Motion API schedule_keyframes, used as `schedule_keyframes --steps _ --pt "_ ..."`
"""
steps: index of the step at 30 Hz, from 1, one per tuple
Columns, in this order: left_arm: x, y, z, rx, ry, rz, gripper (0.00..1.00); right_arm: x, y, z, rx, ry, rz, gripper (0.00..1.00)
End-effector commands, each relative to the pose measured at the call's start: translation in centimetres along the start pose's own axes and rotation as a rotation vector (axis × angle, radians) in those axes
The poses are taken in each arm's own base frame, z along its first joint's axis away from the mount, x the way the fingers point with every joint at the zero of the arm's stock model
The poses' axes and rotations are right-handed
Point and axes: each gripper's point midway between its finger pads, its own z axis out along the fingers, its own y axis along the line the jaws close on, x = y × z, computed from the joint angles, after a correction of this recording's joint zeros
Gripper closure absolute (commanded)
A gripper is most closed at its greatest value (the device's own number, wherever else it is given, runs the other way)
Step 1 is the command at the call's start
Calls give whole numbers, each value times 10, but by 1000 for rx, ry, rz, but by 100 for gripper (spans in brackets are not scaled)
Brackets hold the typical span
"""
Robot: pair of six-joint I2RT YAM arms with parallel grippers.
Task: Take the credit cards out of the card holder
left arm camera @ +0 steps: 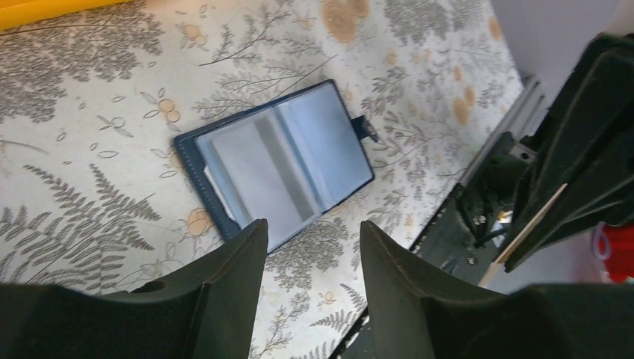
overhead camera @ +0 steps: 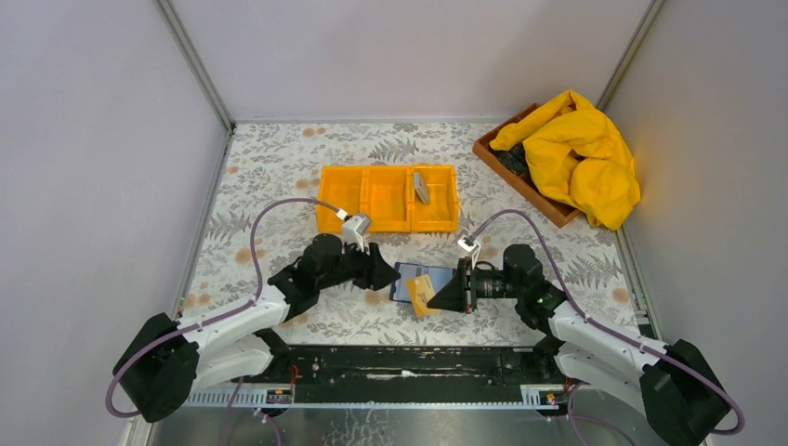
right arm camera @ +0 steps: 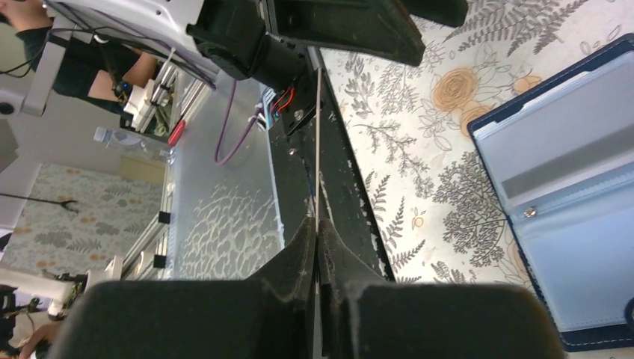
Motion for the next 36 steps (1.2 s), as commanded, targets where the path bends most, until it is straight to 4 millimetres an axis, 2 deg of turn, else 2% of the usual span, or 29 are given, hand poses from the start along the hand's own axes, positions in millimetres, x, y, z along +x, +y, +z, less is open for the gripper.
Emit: schedule_keyframes --steps 1,6,10,17,21,23,28,32,36 --pt "-19 -32 -7 196 -53 -19 44 -4 21 -4 -98 -20 -40 100" --pt "-33 -50 -6 324 -81 -46 43 3 23 -2 -142 10 -19 100" --pt "-42 -71 -10 451 -82 -36 43 7 18 1 -132 28 -2 100" --pt "-45 -88 -19 542 -64 4 53 7 13 3 -108 35 -3 100" --pt "-37 -95 -25 599 -25 33 64 5 11 3 -96 31 -8 100" --pt "-33 -96 -28 619 -15 37 66 4 9 3 -84 29 -9 100" --pt "-23 -95 -30 639 2 33 65 2 11 2 -82 22 -18 100" --pt "-18 -93 -30 643 15 23 55 -1 11 1 -72 8 -32 100" --pt "-14 -87 -25 615 24 19 52 -3 14 1 -84 5 -37 100"
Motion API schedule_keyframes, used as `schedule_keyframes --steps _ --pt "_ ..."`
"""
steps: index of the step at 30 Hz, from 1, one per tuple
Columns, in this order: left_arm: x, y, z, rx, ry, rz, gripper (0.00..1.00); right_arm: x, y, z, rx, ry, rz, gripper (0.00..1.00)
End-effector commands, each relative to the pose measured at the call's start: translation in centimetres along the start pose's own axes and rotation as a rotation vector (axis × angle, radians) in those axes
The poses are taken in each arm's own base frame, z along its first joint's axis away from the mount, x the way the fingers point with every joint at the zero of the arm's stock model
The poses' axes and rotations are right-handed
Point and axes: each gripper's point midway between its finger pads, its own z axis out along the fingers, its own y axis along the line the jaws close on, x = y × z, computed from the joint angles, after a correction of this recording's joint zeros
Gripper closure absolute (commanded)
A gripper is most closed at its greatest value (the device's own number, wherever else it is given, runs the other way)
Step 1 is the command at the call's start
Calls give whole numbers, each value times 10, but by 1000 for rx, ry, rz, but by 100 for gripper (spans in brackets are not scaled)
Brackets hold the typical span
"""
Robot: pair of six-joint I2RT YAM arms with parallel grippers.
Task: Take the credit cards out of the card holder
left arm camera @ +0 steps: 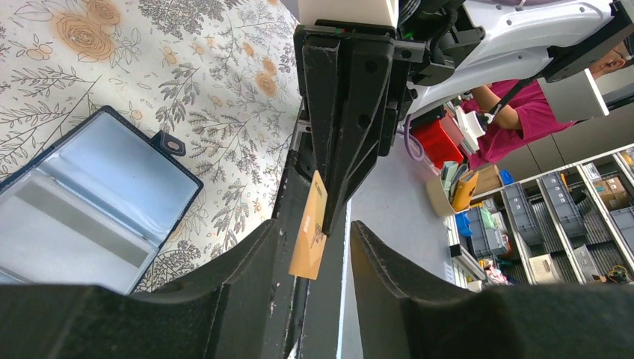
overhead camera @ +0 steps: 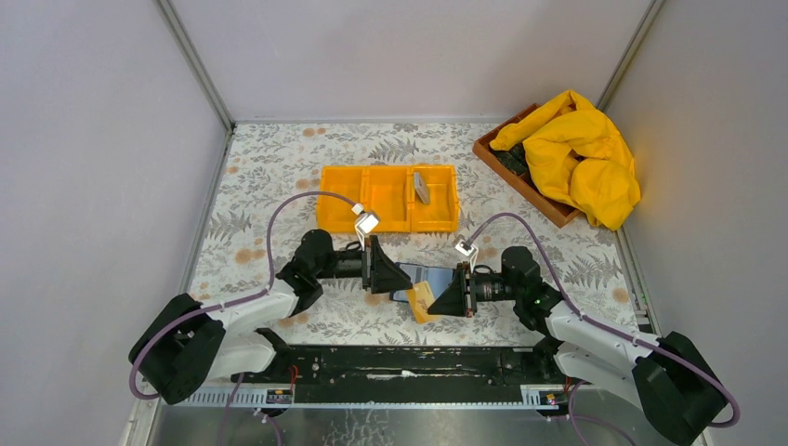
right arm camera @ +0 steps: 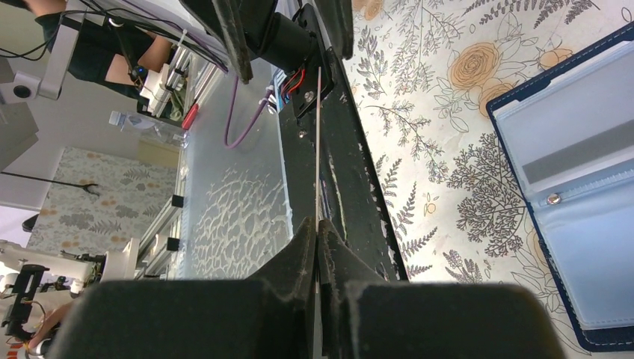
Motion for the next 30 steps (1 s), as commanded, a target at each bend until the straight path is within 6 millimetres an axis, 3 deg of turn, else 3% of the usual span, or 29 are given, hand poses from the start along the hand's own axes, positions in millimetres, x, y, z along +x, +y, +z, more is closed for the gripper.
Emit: schedule_keyframes --steps 1,19,24,30 --pt "-1 -1 -1 23 -6 36 52 -18 12 1 -28 -33 -71 100" --pt "20 1 7 20 76 39 53 -20 11 3 -24 -32 -72 100" --pt "18 -1 7 26 72 48 67 -20 10 3 -23 -32 -70 100" --pt "21 2 8 26 86 47 93 -19 9 3 -22 -29 -67 100"
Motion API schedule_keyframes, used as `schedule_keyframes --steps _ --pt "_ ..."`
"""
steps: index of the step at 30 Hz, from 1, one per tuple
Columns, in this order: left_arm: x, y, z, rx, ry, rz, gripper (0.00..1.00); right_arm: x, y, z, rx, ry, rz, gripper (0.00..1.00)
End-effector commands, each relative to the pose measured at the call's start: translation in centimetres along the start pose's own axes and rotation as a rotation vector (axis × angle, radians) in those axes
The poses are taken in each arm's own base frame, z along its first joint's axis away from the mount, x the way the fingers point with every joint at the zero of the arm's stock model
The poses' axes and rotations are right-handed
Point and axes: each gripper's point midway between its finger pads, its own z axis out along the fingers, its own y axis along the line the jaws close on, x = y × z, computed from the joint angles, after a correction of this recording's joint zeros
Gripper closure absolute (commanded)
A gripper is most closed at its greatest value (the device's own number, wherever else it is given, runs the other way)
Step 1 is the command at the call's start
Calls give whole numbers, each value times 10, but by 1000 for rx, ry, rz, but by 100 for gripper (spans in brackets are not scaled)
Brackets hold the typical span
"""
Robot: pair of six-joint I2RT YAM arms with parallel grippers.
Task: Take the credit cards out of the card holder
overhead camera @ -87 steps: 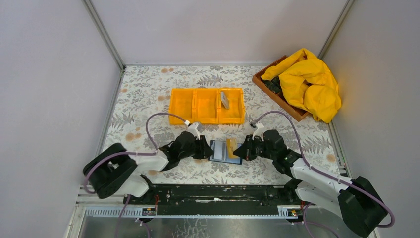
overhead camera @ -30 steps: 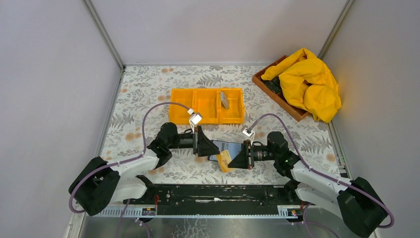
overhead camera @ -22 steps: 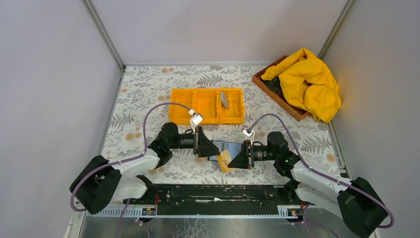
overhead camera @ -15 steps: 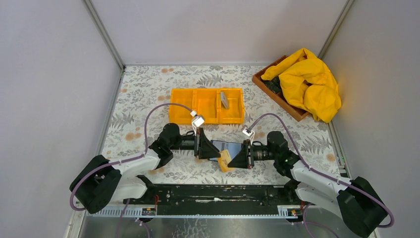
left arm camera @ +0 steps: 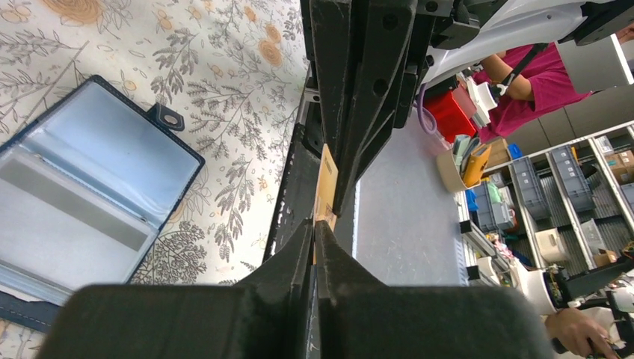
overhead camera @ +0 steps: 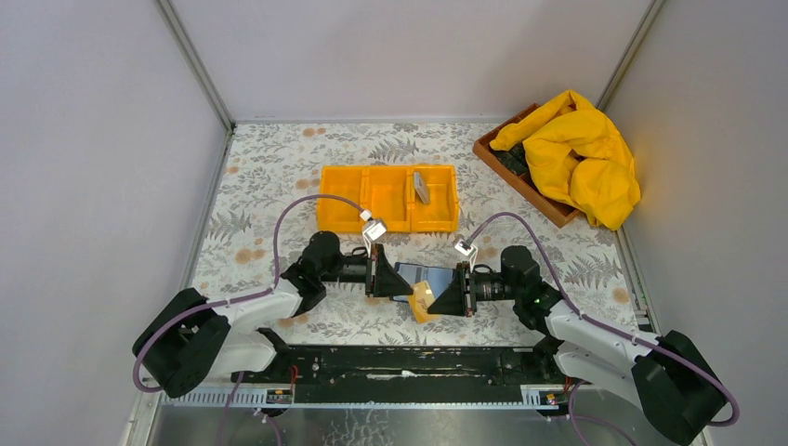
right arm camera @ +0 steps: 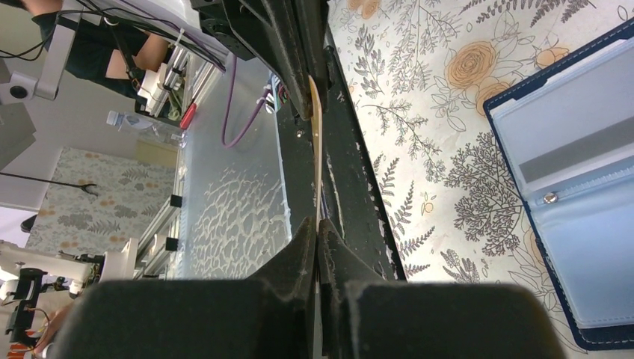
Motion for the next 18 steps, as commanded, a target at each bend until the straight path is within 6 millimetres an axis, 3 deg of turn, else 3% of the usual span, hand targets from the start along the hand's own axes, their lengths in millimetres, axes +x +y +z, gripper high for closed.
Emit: schedule_keyframes --steps 1,7,10,13,18 --pt "-2 -5 3 30 8 37 99 -18 9 3 -24 -28 -61 100" --pt "-1 -5 3 38 8 46 100 -18 4 2 5 -42 -57 100" --pt "-4 1 4 4 -2 40 100 -24 -4 0 70 -79 -68 68" --pt "-10 11 4 -53 -27 25 100 -38 -18 -8 194 -169 -83 56" --pt "-29 30 5 -161 -81 2 100 -79 -53 -58 544 -497 -119 58"
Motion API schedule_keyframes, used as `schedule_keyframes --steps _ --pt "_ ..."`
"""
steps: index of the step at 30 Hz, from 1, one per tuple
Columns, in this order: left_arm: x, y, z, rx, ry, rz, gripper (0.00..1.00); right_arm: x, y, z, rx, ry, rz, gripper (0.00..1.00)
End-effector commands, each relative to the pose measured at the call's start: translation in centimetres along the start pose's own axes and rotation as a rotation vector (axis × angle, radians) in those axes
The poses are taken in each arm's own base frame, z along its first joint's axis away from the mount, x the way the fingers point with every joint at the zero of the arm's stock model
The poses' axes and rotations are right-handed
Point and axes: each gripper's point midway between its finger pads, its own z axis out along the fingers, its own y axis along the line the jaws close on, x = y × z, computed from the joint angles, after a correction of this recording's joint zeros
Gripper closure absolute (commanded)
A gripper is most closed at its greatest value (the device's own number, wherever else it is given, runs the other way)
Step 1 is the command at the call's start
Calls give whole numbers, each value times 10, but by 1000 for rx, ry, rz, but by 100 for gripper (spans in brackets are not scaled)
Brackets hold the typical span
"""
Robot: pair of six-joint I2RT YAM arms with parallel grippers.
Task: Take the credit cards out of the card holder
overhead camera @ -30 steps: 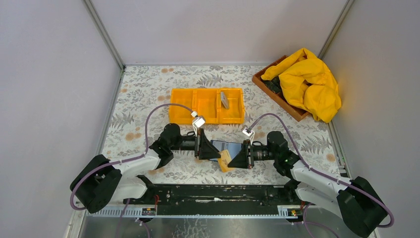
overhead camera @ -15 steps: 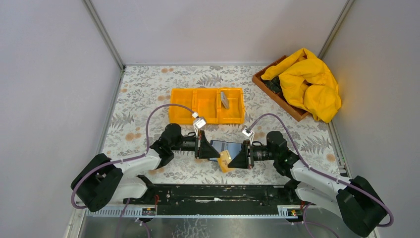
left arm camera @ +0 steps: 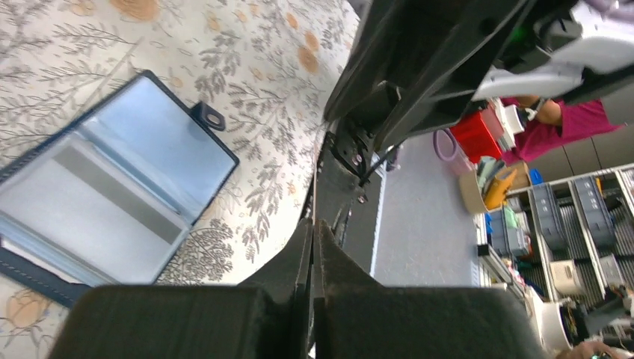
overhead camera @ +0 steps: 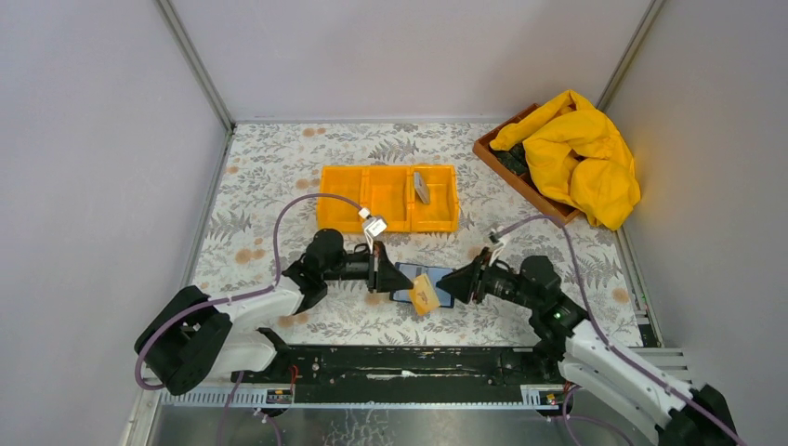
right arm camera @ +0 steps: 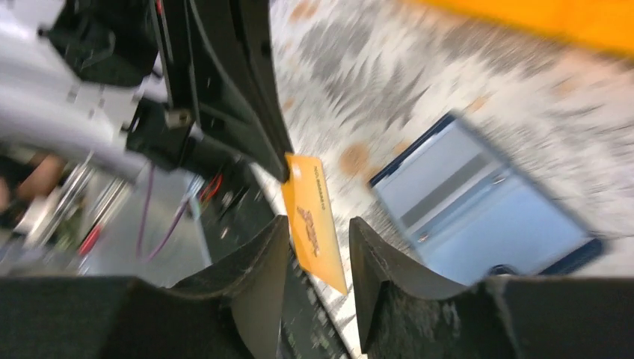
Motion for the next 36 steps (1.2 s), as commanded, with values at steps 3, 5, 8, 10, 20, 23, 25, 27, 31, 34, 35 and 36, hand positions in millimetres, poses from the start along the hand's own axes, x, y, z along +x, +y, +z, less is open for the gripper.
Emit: schedule_keyframes --steps 3,5,8,10,20,23,25,27,31,34,35,36 --pt "-49 24 9 -169 -125 22 100 -52 -73 -44 512 -334 -37 58" --pt "-70 26 11 -210 -178 44 100 -48 -88 -54 601 -336 -28 58" --pt "-100 42 12 -330 -267 23 100 -34 -105 -60 675 -316 -2 59" --pt "-115 59 13 -423 -301 5 100 -27 -112 -60 695 -305 6 60" --pt "-207 101 32 -679 -439 43 100 -11 -143 -69 848 -235 -17 64" --pt "-231 115 38 -740 -481 60 100 -11 -144 -70 853 -244 -16 64" --pt "-238 126 42 -786 -472 66 100 -11 -143 -70 847 -249 -19 64" --pt "-243 137 45 -834 -461 71 100 -11 -143 -70 846 -250 -19 64" --pt "-247 156 44 -922 -473 62 100 -9 -145 -69 851 -235 -18 64" --pt "-249 163 40 -974 -521 79 100 -8 -145 -68 847 -229 -19 64" --pt "-250 165 39 -987 -535 89 100 -8 -145 -68 847 -227 -20 64" --pt "-250 166 38 -995 -545 94 100 -8 -145 -68 844 -226 -20 64"
